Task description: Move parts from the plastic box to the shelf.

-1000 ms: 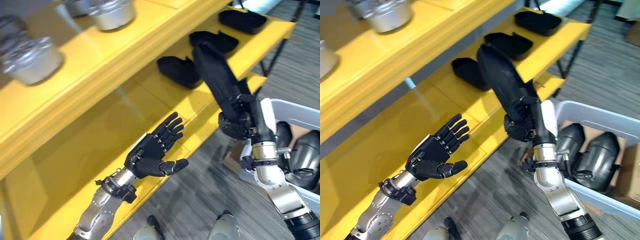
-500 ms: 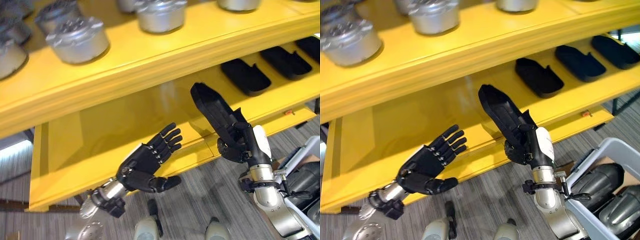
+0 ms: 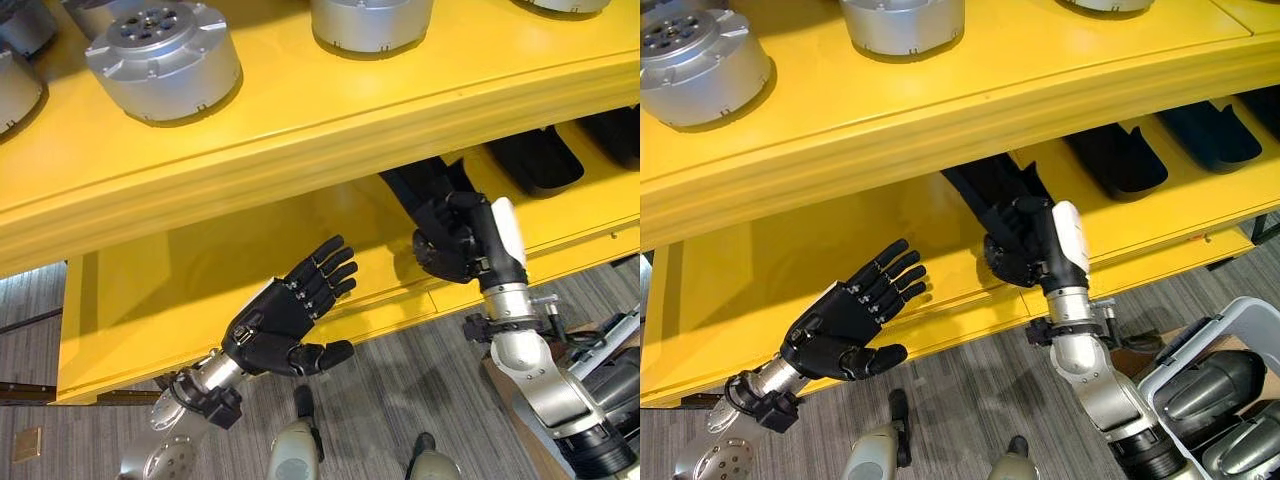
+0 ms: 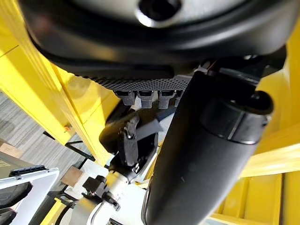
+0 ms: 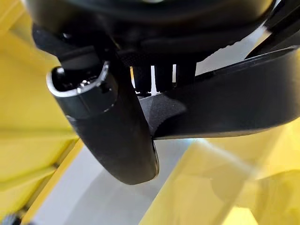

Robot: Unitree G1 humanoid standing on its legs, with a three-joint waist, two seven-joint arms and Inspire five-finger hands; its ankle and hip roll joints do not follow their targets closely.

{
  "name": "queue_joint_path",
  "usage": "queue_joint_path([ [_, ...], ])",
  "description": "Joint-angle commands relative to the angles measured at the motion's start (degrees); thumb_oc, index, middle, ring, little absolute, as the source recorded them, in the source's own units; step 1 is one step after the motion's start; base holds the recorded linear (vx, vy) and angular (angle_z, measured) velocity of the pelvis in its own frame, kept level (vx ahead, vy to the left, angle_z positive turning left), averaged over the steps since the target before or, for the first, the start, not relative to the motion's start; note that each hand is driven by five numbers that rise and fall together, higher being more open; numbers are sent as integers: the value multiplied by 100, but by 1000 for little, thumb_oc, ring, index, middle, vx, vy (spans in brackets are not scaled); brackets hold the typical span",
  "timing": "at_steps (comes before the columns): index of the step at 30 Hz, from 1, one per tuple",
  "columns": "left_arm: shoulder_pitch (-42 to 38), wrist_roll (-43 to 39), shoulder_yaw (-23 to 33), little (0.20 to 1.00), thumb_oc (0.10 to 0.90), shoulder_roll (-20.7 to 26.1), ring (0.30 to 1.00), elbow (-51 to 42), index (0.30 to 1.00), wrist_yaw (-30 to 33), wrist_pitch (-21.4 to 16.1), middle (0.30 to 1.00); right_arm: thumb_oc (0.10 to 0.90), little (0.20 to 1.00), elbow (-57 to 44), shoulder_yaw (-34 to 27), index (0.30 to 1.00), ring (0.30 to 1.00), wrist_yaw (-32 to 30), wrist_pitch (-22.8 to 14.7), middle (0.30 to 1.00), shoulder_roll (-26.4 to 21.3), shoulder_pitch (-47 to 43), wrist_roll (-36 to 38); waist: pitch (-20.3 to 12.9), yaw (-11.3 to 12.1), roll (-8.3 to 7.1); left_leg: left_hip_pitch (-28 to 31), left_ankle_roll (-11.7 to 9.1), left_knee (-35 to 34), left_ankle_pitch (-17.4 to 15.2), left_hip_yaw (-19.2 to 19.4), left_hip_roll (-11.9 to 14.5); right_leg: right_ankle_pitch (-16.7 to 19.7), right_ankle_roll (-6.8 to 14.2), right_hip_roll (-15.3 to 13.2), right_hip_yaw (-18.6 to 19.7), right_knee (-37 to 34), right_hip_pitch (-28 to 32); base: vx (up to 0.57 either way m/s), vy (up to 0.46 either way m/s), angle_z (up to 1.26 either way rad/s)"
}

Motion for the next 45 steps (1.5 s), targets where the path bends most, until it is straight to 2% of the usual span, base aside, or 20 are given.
queue_joint_path([
  [1,-502,-398,-12,1000,900,-194,1000,-498,1000,-97,-354,1000,400,300,-184,-203,300,300,-94,-2,300,30,-1462,-171,-118,199,97,513,-255,70,-516,-211,632,-182,-621,60,-342,635,-414,-3,14,6],
  [5,-542,-440,-63,1000,900,-205,1000,-476,1000,-41,-317,1000,400,300,228,-98,300,300,34,328,300,108,-1940,-206,-86,274,134,492,-252,73,-506,-281,592,-189,-630,25,-369,704,-436,-5,13,8],
  [7,-566,-505,-90,1000,900,-214,1000,-451,1000,72,-332,1000,400,300,564,-5,300,300,167,630,300,241,-2231,406,-54,354,160,478,-244,57,-502,-336,545,-186,-634,5,-403,727,-439,-16,11,9],
  [9,-579,-539,-93,1000,900,-250,1000,-415,1000,160,-381,1000,400,300,743,34,300,300,130,717,300,382,-2296,667,-15,398,172,454,-228,79,-519,-374,507,-202,-638,1,-434,794,-463,-54,-34,5],
  [14,-625,-364,-168,1000,900,-372,1000,-322,1000,69,-155,1000,400,300,1347,14,300,300,177,610,300,918,-2366,917,79,517,205,368,-173,280,-610,-565,417,-402,-734,34,-507,1244,-554,-42,-107,18],
  [16,-596,-221,-218,1000,900,-409,1000,-292,1000,66,-24,1000,400,300,1595,51,300,300,119,617,300,1073,-2463,1008,69,593,210,366,-201,209,-514,-641,425,-476,-771,88,-515,1330,-560,-1,-159,17],
  [20,-447,-361,-220,1000,900,-517,1000,-263,1000,384,-7,1000,400,300,1828,-21,300,300,-5,711,300,1150,-2454,1334,8,728,284,332,-300,136,-291,-742,587,-701,-914,176,-653,1686,-566,41,-150,16],
  [22,-288,-325,-130,1000,900,-537,1000,-277,1000,409,48,1000,400,300,1933,-125,300,300,-74,882,300,1209,-2429,1464,-44,786,322,342,-369,55,-139,-617,734,-803,-999,191,-850,1801,-506,60,-162,38],
  [23,-208,-397,-82,1000,900,-559,1000,-259,1000,306,135,1000,400,300,2019,-203,300,300,-147,1019,300,1255,-2403,1458,-65,808,332,380,-423,-1,-38,-343,841,-853,-1038,162,-1042,1827,-399,26,-138,33],
  [24,-186,-404,-128,1000,900,-567,1000,-190,1000,-54,171,1000,400,300,2110,-252,300,300,-244,1173,300,1266,-2422,1380,-92,764,364,431,-455,-30,69,77,968,-845,-1069,154,-1275,1786,-310,-11,-131,40],
  [25,-206,-237,-182,1000,900,-570,1000,-147,1000,-353,135,1000,400,300,2141,-263,300,300,-266,1284,300,1271,-2458,1466,-97,719,379,466,-477,-10,140,336,1049,-849,-1083,140,-1412,1781,-275,-61,-41,96],
  [26,-249,-11,-301,1000,900,-552,1000,-135,1000,-649,76,1000,400,300,2277,-231,300,300,-222,1360,300,1281,-2561,1862,-89,692,331,469,-577,176,153,416,1150,-994,-1066,37,-1456,1970,-300,-134,17,152],
  [28,-266,-137,-361,1000,900,-529,1000,-151,1000,-578,9,1000,400,300,2517,-181,300,300,-192,1220,300,1260,-2678,2005,-58,746,328,361,-496,397,215,202,1236,-933,-1155,21,-1440,2094,-439,-111,35,118],
  [30,-316,-215,-407,1000,900,-522,1000,-95,1000,-397,-140,1000,400,300,2821,25,300,300,-152,1057,300,1241,-2890,2464,-64,768,213,420,-434,636,102,-259,1221,-844,-1083,-77,-1141,2213,-711,-77,126,7],
  [32,-440,-139,-417,1000,900,-568,1000,-40,1000,-348,-57,1000,400,300,2834,84,300,300,-181,1020,300,1252,-2932,2499,-102,712,188,479,-463,506,80,-225,1231,-812,-988,-185,-1045,2230,-848,-50,197,-51],
  [34,-558,-103,-549,1000,900,-594,1000,31,1000,-259,-55,1000,400,300,2847,43,300,300,-89,1071,300,1259,-2953,2804,-119,596,209,556,-510,393,-150,-53,1211,-863,-894,-274,-952,2235,-856,30,227,-52],
  [35,-687,-172,-651,1000,900,-579,1000,30,1000,-192,-42,1000,400,300,3018,-45,300,300,84,1055,300,1299,-3043,3144,-86,570,301,512,-473,372,-178,37,1222,-750,-917,-310,-973,2201,-875,0,205,8],
  [37,-839,135,-757,1000,900,-519,1000,57,1000,-161,-95,1000,400,300,3346,-135,300,300,338,1058,300,1412,-3217,3541,-38,571,376,505,-465,403,-282,47,1150,-708,-868,-389,-953,2202,-849,-26,214,-3],
  [40,-877,-98,-918,1000,900,-475,1000,99,1000,91,-151,1000,400,300,3645,-196,300,300,415,1031,300,1377,-3367,3544,19,598,447,501,-430,466,-392,-44,981,-623,-803,-486,-951,2149,-781,34,198,-5],
  [45,-760,-123,-947,1000,900,-453,1000,55,1000,194,-258,1000,400,300,3721,-355,300,300,168,1102,300,1332,-3400,3507,58,579,476,599,-414,426,-441,58,924,-547,-736,-602,-944,2066,-750,30,105,0],
])
